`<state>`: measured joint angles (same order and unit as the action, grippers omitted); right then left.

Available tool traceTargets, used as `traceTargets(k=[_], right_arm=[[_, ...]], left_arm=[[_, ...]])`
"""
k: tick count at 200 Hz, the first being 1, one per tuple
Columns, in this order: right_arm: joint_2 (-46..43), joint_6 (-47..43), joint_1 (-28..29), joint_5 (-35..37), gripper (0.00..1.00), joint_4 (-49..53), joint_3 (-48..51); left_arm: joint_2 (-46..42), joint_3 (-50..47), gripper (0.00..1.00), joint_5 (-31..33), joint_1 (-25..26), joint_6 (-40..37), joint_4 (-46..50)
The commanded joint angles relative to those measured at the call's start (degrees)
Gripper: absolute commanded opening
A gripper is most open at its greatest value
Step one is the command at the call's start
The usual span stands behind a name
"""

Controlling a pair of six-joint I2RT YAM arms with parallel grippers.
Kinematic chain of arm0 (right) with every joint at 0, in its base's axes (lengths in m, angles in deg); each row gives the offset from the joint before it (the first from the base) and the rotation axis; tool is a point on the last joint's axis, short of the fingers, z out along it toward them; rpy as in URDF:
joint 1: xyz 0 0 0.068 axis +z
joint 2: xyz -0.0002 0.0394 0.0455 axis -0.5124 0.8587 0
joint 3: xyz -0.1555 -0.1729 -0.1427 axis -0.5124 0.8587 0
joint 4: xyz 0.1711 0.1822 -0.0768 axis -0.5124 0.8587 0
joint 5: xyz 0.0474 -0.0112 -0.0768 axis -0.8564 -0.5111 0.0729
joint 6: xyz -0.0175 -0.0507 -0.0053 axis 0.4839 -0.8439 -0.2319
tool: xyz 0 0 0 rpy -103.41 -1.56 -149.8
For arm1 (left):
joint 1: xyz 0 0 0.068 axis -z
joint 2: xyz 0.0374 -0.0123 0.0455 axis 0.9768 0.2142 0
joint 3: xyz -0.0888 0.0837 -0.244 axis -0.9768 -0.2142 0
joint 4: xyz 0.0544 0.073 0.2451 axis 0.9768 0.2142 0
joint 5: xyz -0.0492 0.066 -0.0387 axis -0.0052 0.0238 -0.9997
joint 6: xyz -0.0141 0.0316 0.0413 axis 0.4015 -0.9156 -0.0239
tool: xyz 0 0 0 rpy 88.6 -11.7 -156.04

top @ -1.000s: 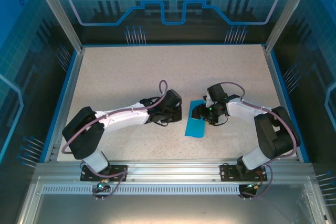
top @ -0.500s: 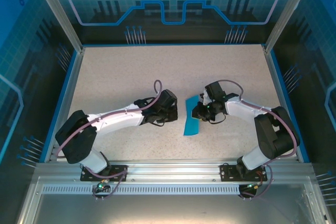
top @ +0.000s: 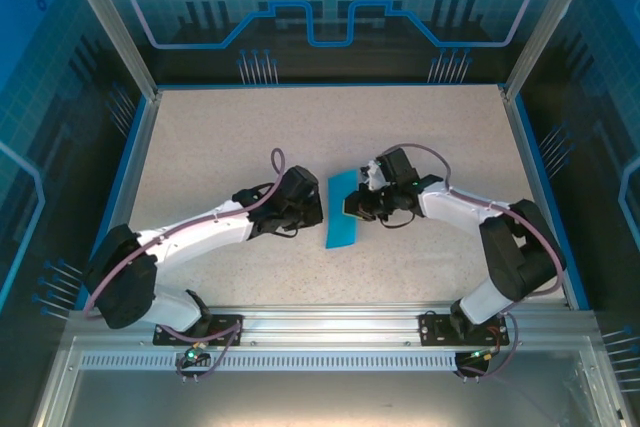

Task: Fold a paper plane with a square sheet of paper (pick it up from the middle)
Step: Pick up the square sheet of paper from the center of the table, then place a square sheet of paper at the center of the table.

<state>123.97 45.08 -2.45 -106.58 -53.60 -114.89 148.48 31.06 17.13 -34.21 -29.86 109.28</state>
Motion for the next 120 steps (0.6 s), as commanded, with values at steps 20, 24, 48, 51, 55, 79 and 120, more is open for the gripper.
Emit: traceTargets(k=[20,24,48,51,55,79,120], right_arm=[[5.9,6.6,1.8,1.8,0.14,-7.8,-1.7],[6.4,7.1,1.9,2.2,0.14,-8.3,-1.5],[7.9,10.4,3.4,5.0,0.18,-10.3,0.0],[8.1,10.4,3.6,5.2,0.19,-10.0,0.0],[8.3,10.4,3.8,5.7,0.22,-9.2,0.0],[6.1,8.0,3.8,10.9,0.36,-2.3,0.0],[-1.6,-0.4,0.1,15.4,0.62,8.6,1.6]], left_arm=[[-2.2,-1.2,0.09,0.7,-0.9,1.1,2.0],[-2.2,-1.3,0.09,0.6,-0.9,1.0,2.0],[-1.7,-1.8,0.09,-0.4,-1.0,1.1,1.2],[-1.6,-1.9,0.09,-0.5,-1.0,1.2,1.1],[-1.4,-2.0,0.09,-0.7,-0.9,1.2,0.8],[0.1,-2.1,0.09,-2.6,-0.9,1.1,-0.5],[3.7,-2.2,0.1,-7.0,-0.9,1.0,-3.7]])
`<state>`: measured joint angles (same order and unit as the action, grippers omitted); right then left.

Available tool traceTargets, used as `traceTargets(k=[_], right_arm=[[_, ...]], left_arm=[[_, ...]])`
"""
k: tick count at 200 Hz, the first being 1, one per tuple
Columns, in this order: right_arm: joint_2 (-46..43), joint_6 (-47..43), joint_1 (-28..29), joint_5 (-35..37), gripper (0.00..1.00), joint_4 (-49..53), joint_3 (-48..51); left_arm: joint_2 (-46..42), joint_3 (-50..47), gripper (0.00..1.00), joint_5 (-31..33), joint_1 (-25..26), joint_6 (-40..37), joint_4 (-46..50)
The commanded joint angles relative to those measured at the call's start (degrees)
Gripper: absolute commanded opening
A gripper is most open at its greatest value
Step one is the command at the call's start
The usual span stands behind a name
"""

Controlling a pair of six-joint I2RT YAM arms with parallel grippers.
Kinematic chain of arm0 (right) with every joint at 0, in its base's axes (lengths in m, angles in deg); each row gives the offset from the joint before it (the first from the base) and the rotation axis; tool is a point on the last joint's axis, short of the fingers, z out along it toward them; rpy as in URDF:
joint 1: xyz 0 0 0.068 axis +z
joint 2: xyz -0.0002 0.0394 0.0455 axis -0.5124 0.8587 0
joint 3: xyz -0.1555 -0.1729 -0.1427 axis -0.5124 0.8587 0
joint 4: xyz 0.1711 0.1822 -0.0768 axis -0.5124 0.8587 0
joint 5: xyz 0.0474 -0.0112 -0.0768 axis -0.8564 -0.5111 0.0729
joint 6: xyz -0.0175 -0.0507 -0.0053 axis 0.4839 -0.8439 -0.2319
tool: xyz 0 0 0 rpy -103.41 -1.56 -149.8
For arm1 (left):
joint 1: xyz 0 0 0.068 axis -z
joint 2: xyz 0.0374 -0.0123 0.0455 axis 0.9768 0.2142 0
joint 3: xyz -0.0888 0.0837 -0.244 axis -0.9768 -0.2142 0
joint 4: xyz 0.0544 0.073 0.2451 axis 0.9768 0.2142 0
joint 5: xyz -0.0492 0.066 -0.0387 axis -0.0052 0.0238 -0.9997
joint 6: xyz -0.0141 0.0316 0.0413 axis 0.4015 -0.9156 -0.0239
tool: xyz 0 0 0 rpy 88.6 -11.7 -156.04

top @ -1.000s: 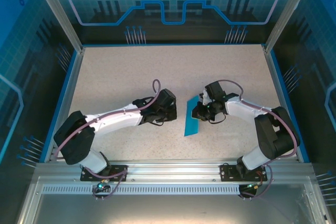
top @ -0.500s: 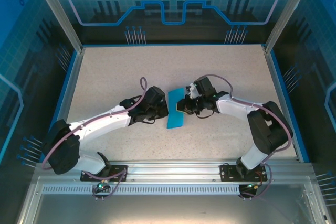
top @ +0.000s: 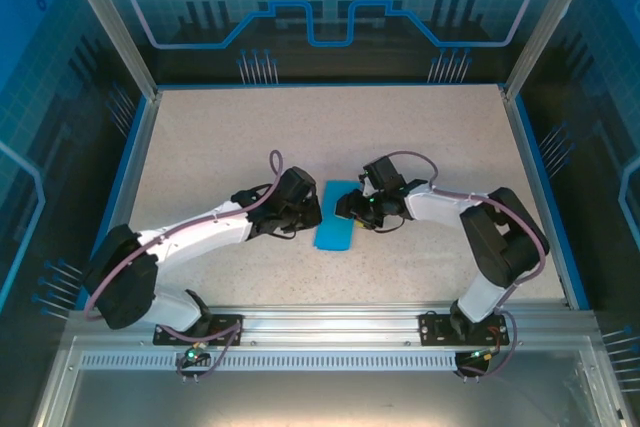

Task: Fold a paper plane with a square sheet of paper (pick it up from the middle)
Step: Place a square sheet of paper at the center of the table, then first fold in half a square sheet of paper at the center of the table.

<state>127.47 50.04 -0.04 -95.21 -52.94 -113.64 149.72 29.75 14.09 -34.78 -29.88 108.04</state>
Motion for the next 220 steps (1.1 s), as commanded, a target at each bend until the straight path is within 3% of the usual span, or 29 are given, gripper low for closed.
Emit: traceTargets(k=[1,26,57,86,104,176,220], right_arm=[[-5.2,-5.5,-2.4,4.1,0.62,8.1,0.4],[-9.4,-8.1,-5.0,2.3,0.68,8.6,2.3],[-11.6,-6.9,-6.4,-5.3,0.55,0.2,6.9],[-8.8,-6.3,-6.4,-13.4,0.38,-6.4,8.7],[-7.2,-5.8,-5.3,-13.9,0.32,-7.2,9.3],[-1.0,-3.3,-0.4,-17.8,0.27,-18.2,16.2],[-1.6,-5.5,-0.6,-16.3,0.28,-17.3,18.5]], left_arm=[[2.6,-0.9,0.1,-4.1,-0.3,1.0,-2.6],[5.2,-0.9,0.1,-7.9,-0.4,1.4,-6.2],[9.1,-0.4,0.1,-12.7,-0.4,1.9,-11.7],[12.7,0.0,0.08,-12.4,-0.3,3.2,-12.7],[14.6,0.5,0.07,-12.2,-0.3,3.2,-12.2],[16.2,-0.5,0.06,-11.3,-0.3,2.6,-11.6],[16.7,-0.2,0.05,-10.5,-0.4,1.3,-10.2]])
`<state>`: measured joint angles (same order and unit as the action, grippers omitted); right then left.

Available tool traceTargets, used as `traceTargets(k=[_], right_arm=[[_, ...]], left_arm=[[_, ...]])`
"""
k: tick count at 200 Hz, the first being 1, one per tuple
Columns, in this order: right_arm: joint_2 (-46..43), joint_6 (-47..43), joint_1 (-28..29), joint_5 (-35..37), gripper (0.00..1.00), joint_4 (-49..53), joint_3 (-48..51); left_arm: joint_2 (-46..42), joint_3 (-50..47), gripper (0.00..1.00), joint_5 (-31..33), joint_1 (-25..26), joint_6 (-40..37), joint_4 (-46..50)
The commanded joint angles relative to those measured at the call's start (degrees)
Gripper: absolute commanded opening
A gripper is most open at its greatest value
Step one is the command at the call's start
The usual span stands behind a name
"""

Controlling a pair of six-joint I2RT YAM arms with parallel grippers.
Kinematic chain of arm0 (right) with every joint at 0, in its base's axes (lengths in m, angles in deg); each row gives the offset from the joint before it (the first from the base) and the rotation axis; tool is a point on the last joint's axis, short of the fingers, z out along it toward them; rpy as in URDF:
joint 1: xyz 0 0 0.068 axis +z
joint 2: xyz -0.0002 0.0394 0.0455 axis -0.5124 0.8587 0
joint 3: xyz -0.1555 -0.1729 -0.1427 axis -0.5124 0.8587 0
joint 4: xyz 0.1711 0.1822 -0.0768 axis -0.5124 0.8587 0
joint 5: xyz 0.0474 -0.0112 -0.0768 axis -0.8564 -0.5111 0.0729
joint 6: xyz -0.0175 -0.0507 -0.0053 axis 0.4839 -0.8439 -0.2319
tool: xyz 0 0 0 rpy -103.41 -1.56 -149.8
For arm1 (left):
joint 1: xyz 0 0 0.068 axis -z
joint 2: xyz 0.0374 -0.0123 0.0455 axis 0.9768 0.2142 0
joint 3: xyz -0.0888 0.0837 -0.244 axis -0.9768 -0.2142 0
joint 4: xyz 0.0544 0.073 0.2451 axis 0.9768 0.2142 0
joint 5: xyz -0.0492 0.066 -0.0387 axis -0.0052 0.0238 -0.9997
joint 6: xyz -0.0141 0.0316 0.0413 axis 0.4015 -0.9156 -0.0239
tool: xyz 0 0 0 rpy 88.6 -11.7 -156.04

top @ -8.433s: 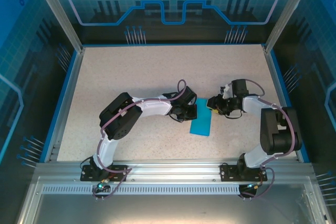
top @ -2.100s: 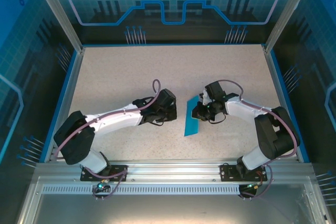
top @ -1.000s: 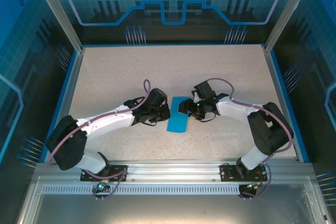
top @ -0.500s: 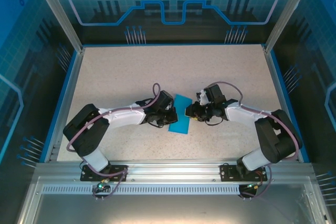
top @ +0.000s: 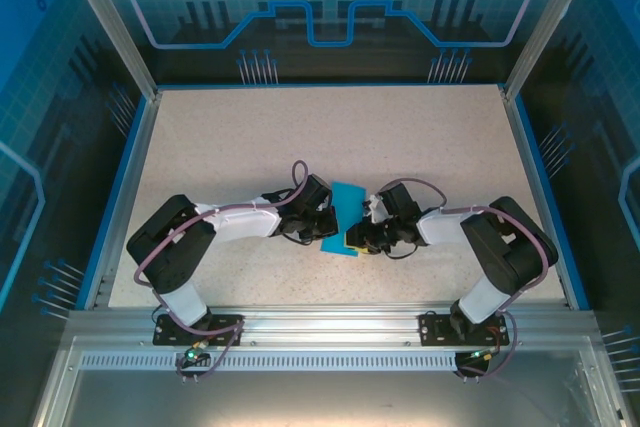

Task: Fold a paper plane with a square sheet of paper (pick it up from the middle)
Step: First fold in half a square sheet of paper at the center of the table.

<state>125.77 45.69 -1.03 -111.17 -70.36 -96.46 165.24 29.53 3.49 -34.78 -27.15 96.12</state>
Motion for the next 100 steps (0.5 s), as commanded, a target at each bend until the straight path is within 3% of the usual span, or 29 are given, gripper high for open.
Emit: traceTargets(k=[1,54,100], right_arm=[[0.0,-1.2,0.3,-0.4,0.28,0.1,1.4],[-6.2,-1.2,0.3,-3.0,0.28,-1.9,4.7],[-2.8,-1.9,-0.3,-0.9,0.28,-2.3,6.5]], left_arm=[[1.2,0.0,0.05,0.1,-0.4,-1.4,1.7],[1.6,0.9,0.05,0.0,-0.4,-2.0,2.4],[2.3,1.3,0.04,-0.3,-0.4,-2.2,2.4]])
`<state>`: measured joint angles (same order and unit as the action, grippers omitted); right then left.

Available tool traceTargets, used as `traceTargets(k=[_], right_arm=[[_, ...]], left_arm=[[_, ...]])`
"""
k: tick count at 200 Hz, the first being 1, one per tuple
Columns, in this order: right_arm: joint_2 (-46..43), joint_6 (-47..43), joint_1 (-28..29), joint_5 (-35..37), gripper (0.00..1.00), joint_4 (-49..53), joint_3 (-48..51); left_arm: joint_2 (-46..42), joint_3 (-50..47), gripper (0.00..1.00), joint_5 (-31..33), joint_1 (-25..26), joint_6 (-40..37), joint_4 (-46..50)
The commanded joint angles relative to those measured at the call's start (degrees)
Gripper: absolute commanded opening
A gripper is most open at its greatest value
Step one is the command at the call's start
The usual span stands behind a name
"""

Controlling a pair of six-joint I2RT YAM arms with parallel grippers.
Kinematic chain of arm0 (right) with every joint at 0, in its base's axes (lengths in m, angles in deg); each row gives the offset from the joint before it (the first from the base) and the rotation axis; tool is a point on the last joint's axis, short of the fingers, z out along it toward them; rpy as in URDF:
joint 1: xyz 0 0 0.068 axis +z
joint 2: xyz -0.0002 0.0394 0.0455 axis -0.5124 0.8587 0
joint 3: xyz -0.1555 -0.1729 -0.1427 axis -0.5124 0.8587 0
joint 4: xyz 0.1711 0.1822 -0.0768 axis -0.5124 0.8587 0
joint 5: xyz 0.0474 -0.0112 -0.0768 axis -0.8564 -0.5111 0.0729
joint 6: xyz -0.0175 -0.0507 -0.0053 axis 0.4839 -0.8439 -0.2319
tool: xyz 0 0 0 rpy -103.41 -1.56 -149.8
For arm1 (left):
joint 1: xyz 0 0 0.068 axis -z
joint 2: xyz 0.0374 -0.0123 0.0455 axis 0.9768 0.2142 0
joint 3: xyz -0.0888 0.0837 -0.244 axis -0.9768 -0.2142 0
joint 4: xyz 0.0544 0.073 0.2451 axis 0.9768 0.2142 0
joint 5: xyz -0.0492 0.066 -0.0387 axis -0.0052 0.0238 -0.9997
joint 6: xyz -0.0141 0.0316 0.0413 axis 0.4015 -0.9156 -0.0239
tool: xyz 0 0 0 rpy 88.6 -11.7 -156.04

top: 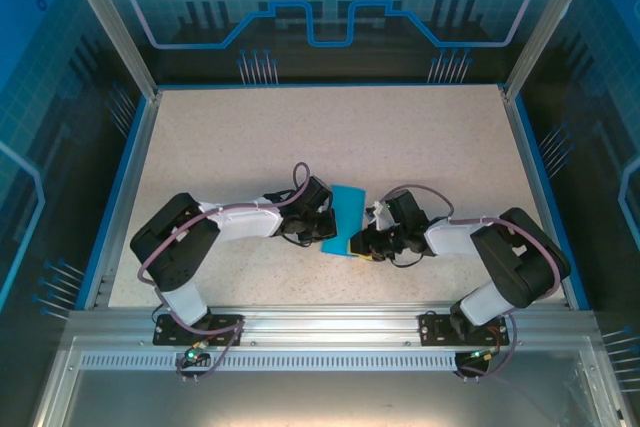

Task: Fold a paper plane with a square sheet of paper (pick it up from the middle)
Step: First fold in half a square sheet of paper at the center of the table.

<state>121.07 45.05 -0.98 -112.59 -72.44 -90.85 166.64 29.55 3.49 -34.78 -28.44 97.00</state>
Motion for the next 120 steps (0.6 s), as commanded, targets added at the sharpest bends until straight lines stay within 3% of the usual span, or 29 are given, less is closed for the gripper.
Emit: traceTargets(k=[1,62,120], right_arm=[[2.0,-1.3,-0.4,0.5,0.28,-0.3,0.8],[-5.0,-2.6,-3.8,1.2,0.29,6.2,-4.5],[5.1,-3.8,-7.1,0.3,0.28,3.1,-8.3]], left_arm=[[0.9,1.3,0.04,-0.3,-0.4,-0.9,1.5],[0.2,1.9,0.04,-0.8,-0.4,-1.2,1.9],[0.3,2.2,0.04,-1.4,-0.3,-1.3,1.8]])
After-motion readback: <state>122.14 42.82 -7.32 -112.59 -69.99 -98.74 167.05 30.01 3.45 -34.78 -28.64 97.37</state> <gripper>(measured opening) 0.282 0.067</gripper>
